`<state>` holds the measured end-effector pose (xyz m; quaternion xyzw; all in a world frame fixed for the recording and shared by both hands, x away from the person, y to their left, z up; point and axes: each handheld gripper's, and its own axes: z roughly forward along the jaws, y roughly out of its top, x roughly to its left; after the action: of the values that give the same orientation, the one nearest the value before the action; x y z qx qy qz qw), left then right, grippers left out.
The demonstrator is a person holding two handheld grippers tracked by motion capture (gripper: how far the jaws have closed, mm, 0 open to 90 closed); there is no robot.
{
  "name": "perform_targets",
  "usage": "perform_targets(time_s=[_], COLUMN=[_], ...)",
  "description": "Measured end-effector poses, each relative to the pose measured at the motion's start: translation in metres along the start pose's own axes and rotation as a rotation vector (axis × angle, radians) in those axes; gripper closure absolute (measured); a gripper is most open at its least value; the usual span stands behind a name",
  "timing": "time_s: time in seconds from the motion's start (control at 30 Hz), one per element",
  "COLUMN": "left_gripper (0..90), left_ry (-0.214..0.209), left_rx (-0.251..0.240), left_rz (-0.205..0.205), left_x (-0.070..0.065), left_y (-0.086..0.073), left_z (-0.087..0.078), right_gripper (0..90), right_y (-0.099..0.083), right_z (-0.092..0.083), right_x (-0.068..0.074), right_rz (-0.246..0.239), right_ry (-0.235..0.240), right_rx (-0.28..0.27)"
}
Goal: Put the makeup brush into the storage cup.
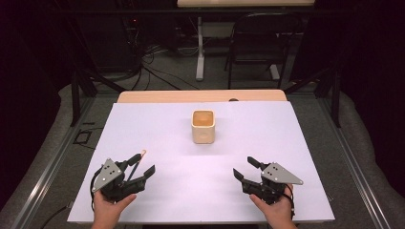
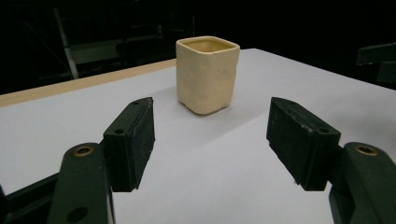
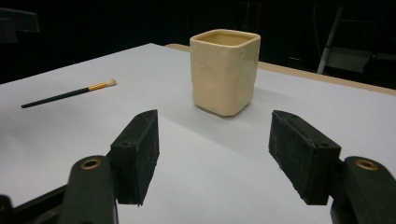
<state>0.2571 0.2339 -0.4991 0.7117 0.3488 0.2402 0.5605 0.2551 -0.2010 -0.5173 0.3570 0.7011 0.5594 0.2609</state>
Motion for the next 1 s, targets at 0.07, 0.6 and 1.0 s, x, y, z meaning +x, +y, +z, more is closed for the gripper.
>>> perform_targets(time_s=[0.07,0.6,1.0], left_gripper=[32.0,30.5,30.7], left_ry=[0.001,0.013,0.061], left_rx=[-0.001,0.094,0.178], left_rz=[0.006,-0.047,-0.119], left_x=[0.0,0.005,0.017], left_y=[0.001,0.0,0.004], left_z=[0.0,0.003,0.002], right_gripper=[32.7,31.4,31.6], right_y=[0.0,0.0,-0.002], right_z=[-0.001,-0.004,-0.002], right_x=[0.0,-0.002,-0.002], right_rz=[-0.005,-0.001,-0.001], right_ry=[-0.001,-0.005,0.005], right_rx=[-0.002,0.007,0.011])
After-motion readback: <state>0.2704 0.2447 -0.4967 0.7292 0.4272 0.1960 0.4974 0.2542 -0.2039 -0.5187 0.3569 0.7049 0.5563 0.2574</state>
